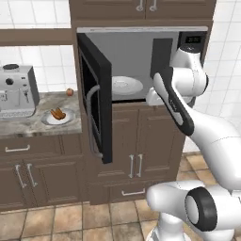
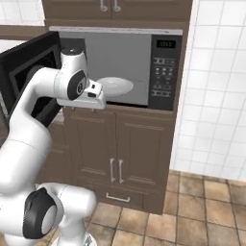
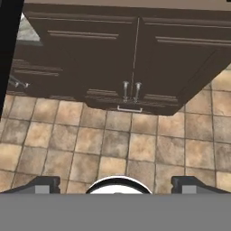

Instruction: Pick the hotdog bun from the counter and place it in the microwave.

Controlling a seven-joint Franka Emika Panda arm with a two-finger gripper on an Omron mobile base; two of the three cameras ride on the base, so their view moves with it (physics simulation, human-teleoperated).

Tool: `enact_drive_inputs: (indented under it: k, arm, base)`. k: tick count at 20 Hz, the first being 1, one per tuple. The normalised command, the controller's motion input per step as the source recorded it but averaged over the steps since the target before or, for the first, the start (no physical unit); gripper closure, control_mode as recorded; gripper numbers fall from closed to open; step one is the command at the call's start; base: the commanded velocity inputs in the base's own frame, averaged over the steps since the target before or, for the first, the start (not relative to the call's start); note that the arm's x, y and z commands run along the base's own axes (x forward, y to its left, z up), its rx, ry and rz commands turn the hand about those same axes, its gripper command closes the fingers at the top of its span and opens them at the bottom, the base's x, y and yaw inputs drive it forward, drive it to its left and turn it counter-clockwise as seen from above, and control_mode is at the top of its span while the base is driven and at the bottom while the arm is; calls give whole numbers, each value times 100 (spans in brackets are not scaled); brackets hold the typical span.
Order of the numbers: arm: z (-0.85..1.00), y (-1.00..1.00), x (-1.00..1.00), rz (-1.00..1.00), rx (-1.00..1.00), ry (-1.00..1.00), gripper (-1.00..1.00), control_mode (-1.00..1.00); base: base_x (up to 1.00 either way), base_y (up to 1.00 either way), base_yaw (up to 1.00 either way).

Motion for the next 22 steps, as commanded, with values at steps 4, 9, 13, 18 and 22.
enact_drive_inputs:
  k: [4, 9, 13, 18, 22]
  arm:
    - [0, 0, 0, 0, 0, 0, -100, 100]
    - [0, 0, 0, 0, 0, 0, -100, 100]
    - [0, 0, 0, 0, 0, 0, -100, 100]
    - [0, 0, 0, 0, 0, 0, -100, 100]
    - [0, 0, 0, 0, 0, 0, -100, 100]
  base:
    - [-88, -4, 9]
    - [-26, 0, 5]
    - [-16, 26, 2]
    - [-19, 99, 0]
    - [-20, 100, -3]
